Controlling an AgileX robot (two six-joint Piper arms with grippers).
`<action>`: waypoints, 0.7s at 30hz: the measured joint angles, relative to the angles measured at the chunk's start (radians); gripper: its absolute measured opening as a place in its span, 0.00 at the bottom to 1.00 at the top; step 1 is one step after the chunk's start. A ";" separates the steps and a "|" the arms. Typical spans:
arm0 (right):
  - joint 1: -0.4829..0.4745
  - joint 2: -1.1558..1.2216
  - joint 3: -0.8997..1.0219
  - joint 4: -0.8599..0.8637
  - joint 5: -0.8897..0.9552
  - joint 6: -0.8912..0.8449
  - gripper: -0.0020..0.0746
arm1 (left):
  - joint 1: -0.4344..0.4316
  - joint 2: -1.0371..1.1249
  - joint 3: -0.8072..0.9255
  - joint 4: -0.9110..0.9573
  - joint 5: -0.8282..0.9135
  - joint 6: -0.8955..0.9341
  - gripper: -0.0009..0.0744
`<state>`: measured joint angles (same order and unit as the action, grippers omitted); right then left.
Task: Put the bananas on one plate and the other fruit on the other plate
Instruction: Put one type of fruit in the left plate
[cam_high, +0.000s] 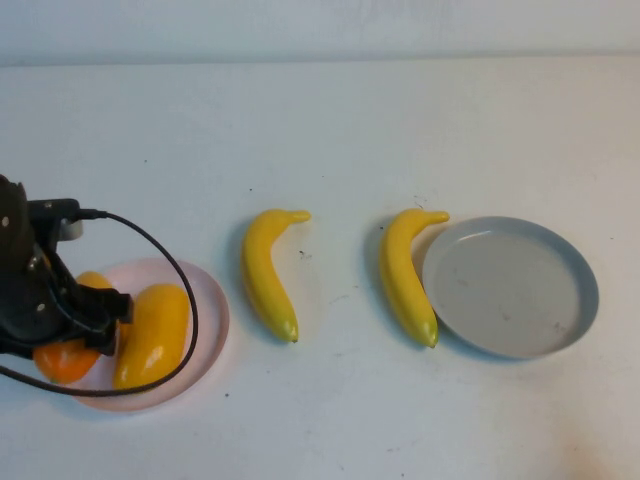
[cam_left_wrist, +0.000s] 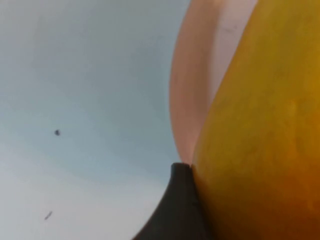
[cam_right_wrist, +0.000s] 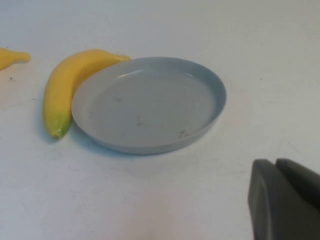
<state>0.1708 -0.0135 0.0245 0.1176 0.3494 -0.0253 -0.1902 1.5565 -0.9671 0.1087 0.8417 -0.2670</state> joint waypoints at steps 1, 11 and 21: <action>0.000 0.000 0.000 0.000 0.000 0.000 0.00 | 0.000 0.002 0.000 -0.010 -0.006 0.016 0.73; 0.000 0.000 0.000 0.000 0.000 0.000 0.00 | -0.002 -0.017 0.000 -0.084 -0.013 0.083 0.88; 0.000 0.000 0.000 0.000 0.000 0.000 0.00 | -0.056 -0.345 0.002 -0.091 0.042 0.087 0.61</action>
<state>0.1708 -0.0135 0.0245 0.1176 0.3494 -0.0253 -0.2458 1.2119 -0.9648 0.0180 0.8832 -0.1798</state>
